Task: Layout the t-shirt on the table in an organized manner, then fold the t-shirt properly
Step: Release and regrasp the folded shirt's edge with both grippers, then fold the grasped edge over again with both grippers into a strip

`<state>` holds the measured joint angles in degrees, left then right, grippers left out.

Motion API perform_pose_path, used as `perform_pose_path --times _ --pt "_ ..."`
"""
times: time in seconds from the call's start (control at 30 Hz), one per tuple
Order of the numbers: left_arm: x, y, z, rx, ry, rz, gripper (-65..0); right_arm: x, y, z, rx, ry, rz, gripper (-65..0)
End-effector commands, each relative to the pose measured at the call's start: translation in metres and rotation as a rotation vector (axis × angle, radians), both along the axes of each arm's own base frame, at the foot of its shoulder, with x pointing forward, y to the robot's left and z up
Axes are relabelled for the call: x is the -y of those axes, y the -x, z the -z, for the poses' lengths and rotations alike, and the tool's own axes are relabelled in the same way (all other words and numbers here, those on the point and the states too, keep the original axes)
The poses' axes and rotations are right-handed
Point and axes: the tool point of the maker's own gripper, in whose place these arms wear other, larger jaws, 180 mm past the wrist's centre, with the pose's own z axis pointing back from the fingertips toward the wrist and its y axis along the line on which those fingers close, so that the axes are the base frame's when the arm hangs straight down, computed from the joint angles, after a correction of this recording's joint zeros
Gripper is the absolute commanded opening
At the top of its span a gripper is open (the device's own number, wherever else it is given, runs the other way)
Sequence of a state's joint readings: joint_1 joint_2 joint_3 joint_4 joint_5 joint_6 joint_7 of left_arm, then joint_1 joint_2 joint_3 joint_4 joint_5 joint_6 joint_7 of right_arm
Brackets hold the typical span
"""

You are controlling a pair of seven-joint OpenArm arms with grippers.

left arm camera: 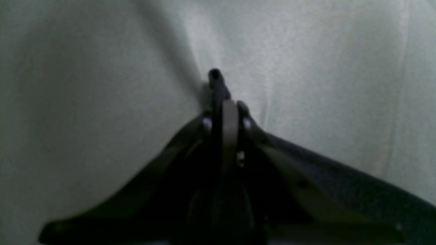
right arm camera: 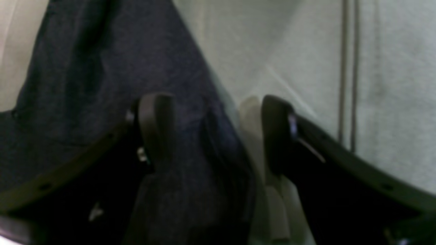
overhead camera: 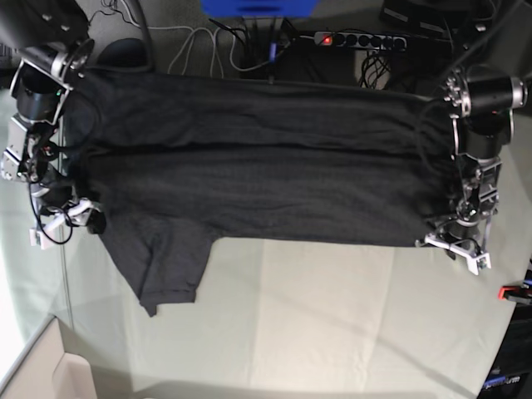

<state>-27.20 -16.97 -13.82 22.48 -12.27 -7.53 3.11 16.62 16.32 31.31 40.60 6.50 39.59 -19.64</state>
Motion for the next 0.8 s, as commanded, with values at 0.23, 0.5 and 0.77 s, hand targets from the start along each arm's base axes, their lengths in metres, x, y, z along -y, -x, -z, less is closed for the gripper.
perform_pose_path --times 0.23,0.5,0.77 --pt "-0.008 -0.011 -0.015 0.032 -0.009 -0.014 -65.0 -0.023 -0.006 0.002 -0.018 0.009 -0.084 -44.0" --pt "-0.01 -0.023 -0.029 0.07 -0.015 -0.012 -65.0 -0.025 -0.016 -0.006 0.003 0.018 -0.098 -65.0" --pt "-0.002 -0.067 -0.106 0.2 -0.049 0.046 -65.0 -0.006 -0.069 -0.061 0.117 0.059 -0.089 -65.0"
